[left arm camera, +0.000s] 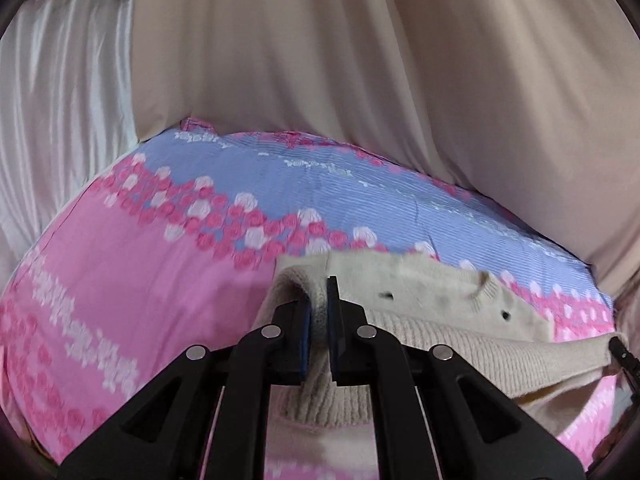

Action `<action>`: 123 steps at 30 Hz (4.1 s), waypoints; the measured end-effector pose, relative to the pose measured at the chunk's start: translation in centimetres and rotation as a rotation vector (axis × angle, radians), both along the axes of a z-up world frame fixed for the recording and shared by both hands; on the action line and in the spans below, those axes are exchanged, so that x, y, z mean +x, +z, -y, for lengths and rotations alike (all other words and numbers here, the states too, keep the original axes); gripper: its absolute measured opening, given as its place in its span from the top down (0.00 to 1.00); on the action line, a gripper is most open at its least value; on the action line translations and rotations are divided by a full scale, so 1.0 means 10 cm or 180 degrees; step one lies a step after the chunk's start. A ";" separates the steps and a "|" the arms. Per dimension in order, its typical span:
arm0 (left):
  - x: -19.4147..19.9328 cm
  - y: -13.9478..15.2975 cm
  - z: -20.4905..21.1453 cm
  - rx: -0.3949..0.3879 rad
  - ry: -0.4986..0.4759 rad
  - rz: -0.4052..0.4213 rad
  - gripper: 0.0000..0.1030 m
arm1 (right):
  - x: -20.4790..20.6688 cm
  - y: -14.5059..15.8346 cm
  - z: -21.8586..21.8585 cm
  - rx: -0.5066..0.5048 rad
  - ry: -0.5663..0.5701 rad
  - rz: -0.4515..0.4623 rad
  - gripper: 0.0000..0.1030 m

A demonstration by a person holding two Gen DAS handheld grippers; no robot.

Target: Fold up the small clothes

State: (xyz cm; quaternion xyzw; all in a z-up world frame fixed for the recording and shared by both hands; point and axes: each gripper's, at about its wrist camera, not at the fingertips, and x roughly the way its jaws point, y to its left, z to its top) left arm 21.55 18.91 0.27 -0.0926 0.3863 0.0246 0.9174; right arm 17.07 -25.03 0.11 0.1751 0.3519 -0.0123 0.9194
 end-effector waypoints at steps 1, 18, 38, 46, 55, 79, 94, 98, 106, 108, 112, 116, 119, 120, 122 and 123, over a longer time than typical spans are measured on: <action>0.14 -0.08 0.03 0.0015 0.0028 -0.0016 0.94 | 0.14 -0.07 0.00 -0.0020 -0.0006 -0.0019 0.93; 0.62 -0.64 0.05 0.0600 0.0457 -0.0180 0.54 | 0.39 -0.30 0.21 -0.0503 -0.0396 0.0101 0.27; 0.42 -1.14 -0.06 0.0610 0.0303 -0.0762 0.48 | 0.02 -1.19 0.29 -0.0145 -0.0182 -0.0932 0.87; 0.41 -0.92 -0.06 0.0503 0.0288 -0.0594 0.48 | -0.14 -0.60 -0.19 -0.0547 0.0043 -0.0391 0.79; 1.10 -1.19 0.10 0.0546 -0.0053 -0.0717 0.76 | -0.02 -0.79 -0.58 -0.0215 0.0332 -0.0476 0.72; 0.27 -0.94 -0.16 0.0411 0.0149 -0.0665 0.78 | 1.26 -1.05 -1.74 -0.0530 0.1086 -0.0680 1.00; -0.09 -0.96 -0.06 0.0360 0.0065 -0.0715 0.66 | 1.09 -1.03 -1.97 -0.0483 0.1185 -0.0685 0.94; -0.11 -0.99 -0.04 0.0480 0.0049 -0.0726 0.66 | 1.27 -1.23 -2.05 -0.0707 0.1212 -0.0814 0.94; -0.14 -1.04 -0.22 0.0354 0.0197 -0.0822 0.52 | 0.51 -0.61 -1.50 -0.0473 0.0826 -0.0268 0.62; -0.17 -1.07 -0.33 0.0191 0.0298 -0.0850 0.48 | 0.15 -0.65 -1.19 -0.0548 0.0596 -0.0309 0.54; -0.30 -1.17 -0.51 -0.0158 0.0497 -0.0928 0.41 | -0.63 -0.90 -0.53 -0.0616 0.0014 -0.0600 0.53; -0.46 -1.23 -0.53 -0.0307 0.0632 -0.0909 0.38 | -1.16 -1.15 -0.09 -0.0294 -0.0324 -0.0850 0.53; -0.55 -1.28 -0.49 -0.0502 0.0786 -0.0909 0.33 | -1.20 -1.35 0.03 0.0246 -0.0368 -0.0872 0.53; -0.55 -1.31 -0.48 -0.0610 0.0873 -0.0947 0.32 | -1.18 -1.40 0.00 0.0360 -0.0368 -0.0843 0.51; -0.52 -1.39 -0.50 -0.0858 0.0989 -0.0992 0.26 | -1.11 -1.44 -0.03 0.0537 -0.0389 -0.0740 0.38; -0.51 -1.40 -0.50 -0.0897 0.1065 -0.0966 0.24 | -1.05 -1.45 -0.06 0.0598 -0.0404 -0.0664 0.32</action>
